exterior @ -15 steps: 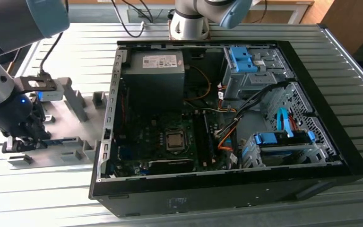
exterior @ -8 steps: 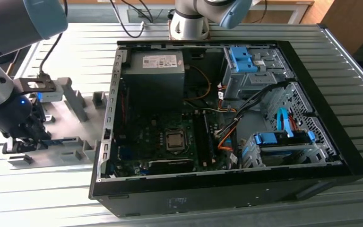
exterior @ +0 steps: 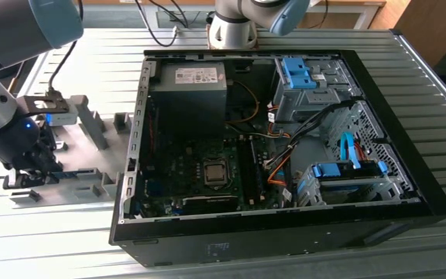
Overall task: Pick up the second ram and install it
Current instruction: 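Pick up the second ram and move it above second insertion slot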
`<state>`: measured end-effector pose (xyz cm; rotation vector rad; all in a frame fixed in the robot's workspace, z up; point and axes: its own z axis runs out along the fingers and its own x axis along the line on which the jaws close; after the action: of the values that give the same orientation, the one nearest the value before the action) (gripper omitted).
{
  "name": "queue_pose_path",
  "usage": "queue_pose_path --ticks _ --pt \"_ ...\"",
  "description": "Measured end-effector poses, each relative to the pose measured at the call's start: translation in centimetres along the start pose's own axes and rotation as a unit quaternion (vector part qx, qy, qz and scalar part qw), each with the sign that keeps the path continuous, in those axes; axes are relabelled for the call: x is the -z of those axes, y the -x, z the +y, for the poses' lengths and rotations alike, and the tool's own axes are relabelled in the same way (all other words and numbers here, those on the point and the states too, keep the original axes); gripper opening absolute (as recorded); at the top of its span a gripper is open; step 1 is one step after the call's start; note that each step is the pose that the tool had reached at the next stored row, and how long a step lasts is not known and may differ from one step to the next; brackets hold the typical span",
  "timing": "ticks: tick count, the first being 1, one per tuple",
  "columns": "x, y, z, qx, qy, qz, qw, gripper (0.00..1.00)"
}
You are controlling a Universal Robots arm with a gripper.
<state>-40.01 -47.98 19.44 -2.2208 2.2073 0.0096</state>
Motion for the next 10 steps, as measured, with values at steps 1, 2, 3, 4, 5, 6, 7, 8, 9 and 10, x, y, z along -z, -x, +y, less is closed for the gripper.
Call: queue_pose_path --ticks 1,2,3,4,5,6,7,8,9,10 --pt "-0.06 0.00 0.00 0.000 -0.0002 -0.0001 1.0000 0.31" --pt "-0.11 0.00 -0.01 0.000 -0.0002 0.0001 1.0000 0.31" --pt "-0.14 0.00 0.00 0.000 0.0000 0.0003 1.0000 0.31" --pt "-0.21 0.00 0.02 0.000 0.0000 0.0003 1.0000 0.31" --pt "-0.31 0.01 0.03 0.000 -0.0001 0.0003 1.0000 0.31" --pt "-0.40 0.00 0.03 0.000 0.0000 0.0003 1.0000 0.31" --pt "-0.46 0.00 0.03 0.000 0.0000 0.0003 1.0000 0.31" --pt "-0.49 0.00 0.04 0.000 0.0001 0.0004 1.0000 0.31" --pt "-0.51 0.00 0.04 0.000 0.0001 0.0004 1.0000 0.31" --pt "-0.51 0.00 0.04 0.000 0.0001 0.0004 1.0000 0.31"
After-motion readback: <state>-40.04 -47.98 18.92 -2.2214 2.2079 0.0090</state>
